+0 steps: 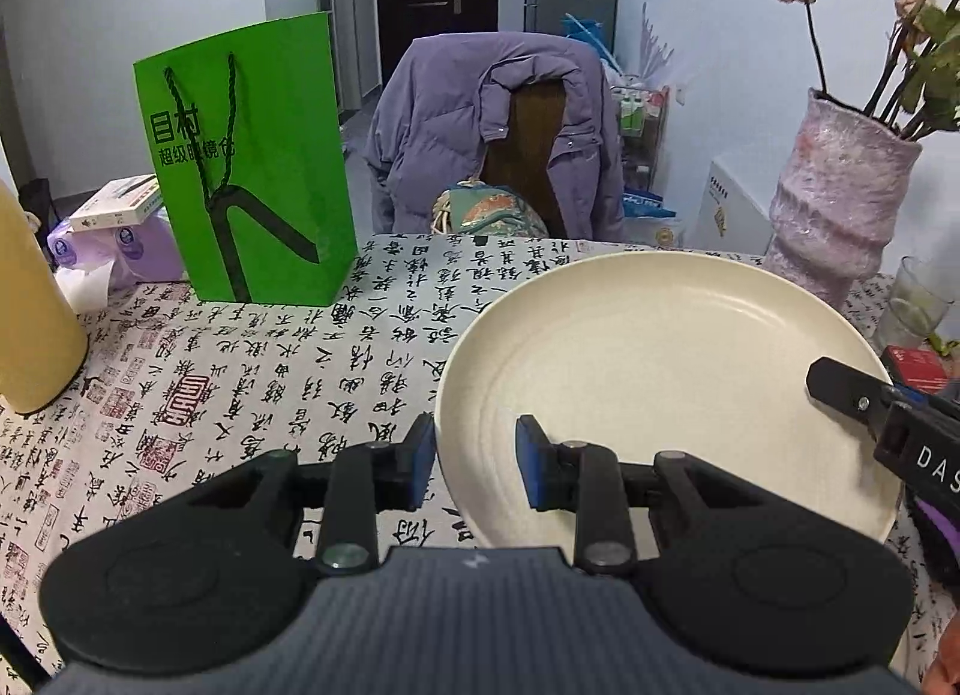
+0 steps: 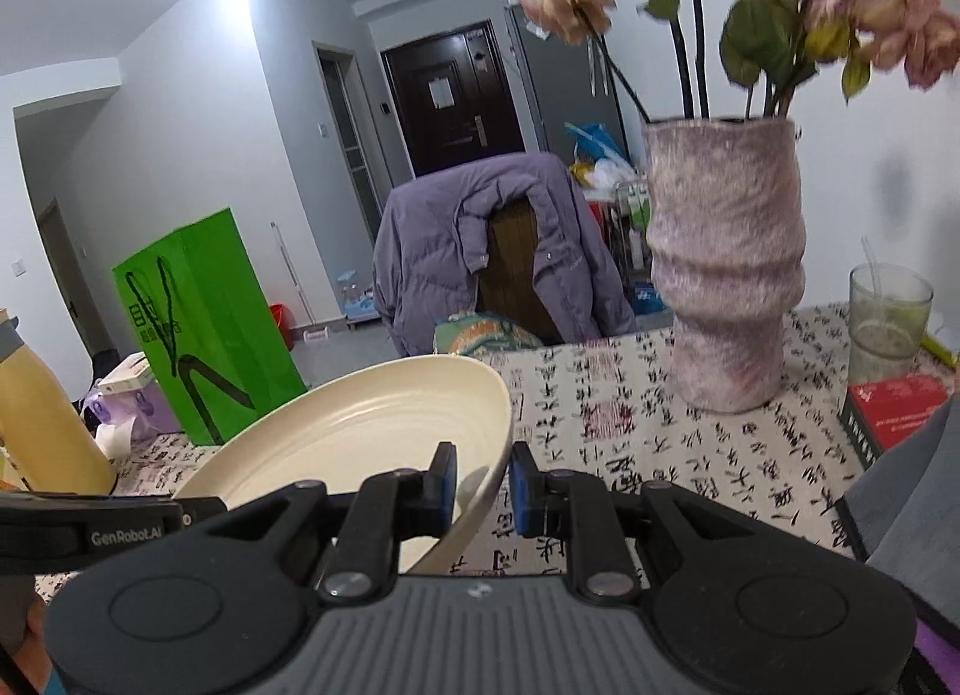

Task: Organize plates and bowls
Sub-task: 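Lift the cream plate higher and draw it back with both grippers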

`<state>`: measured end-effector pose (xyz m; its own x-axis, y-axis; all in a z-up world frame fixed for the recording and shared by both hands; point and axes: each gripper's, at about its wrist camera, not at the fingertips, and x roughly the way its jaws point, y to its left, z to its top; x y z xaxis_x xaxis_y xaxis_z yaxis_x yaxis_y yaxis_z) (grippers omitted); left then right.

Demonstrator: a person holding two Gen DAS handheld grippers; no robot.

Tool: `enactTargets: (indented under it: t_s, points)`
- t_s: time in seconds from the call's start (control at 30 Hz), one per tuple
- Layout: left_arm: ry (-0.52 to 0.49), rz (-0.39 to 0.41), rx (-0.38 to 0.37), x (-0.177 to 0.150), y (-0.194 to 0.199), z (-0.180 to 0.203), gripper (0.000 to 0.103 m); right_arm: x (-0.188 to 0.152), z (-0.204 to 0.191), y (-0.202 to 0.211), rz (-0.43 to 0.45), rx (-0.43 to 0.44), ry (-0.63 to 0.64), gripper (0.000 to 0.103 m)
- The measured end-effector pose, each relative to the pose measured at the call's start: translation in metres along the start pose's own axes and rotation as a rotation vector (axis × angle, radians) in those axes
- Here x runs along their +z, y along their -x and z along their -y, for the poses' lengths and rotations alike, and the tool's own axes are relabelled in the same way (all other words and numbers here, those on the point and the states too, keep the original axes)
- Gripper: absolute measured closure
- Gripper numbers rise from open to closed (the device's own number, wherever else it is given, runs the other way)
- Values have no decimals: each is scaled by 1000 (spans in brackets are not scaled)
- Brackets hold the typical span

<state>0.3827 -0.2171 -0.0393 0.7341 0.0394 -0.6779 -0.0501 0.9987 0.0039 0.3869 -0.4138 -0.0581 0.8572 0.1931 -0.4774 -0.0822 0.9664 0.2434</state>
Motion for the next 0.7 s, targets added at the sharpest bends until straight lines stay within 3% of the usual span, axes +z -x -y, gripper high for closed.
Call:
enactTargets:
  t_s: [0.7]
  points:
    - [20,60,10,-10,43,-30,76,-10,-45,39,50,-15,54,85]
